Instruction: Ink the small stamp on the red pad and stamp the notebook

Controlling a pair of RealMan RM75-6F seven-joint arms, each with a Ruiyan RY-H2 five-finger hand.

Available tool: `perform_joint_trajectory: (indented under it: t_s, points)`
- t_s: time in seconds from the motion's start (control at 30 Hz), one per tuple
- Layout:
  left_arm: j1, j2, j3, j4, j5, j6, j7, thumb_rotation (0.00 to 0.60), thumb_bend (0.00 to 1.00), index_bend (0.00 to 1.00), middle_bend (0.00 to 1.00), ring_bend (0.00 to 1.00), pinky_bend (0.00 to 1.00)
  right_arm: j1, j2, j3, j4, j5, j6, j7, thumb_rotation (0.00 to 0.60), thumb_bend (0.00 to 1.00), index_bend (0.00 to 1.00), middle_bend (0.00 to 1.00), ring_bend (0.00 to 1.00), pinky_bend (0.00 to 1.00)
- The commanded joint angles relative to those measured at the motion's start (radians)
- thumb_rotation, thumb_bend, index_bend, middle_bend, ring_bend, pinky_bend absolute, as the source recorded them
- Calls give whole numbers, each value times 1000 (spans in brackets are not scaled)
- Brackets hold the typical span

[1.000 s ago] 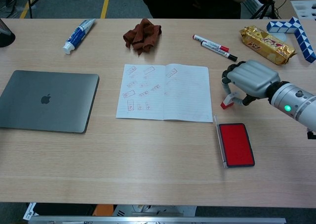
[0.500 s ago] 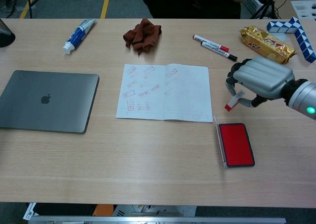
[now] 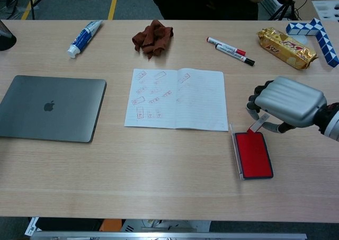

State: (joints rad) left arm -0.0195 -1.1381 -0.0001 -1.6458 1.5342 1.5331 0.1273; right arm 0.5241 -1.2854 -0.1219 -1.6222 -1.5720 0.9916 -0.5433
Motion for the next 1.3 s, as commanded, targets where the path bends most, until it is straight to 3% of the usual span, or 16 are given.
perform_joint_trajectory:
  t_s: [0.03, 0.53, 1.3]
  points:
    - [1, -1, 1, 2, -2, -2, -2, 600, 286, 0, 0, 0, 43, -12, -20, -7, 22, -9, 7, 6, 600, 360, 677, 498, 354, 428]
    - [2, -2, 4, 12, -3, -6, -14, 600, 286, 0, 0, 0, 43, -46, -88, -34, 90, -76, 37, 51, 600, 360, 678, 500, 371, 428]
    - [-1, -9, 6, 31, -7, -18, -30, 600, 286, 0, 0, 0, 43, -56, -142, -29, 167, -82, 13, 48, 600, 360, 694, 501, 381, 428]
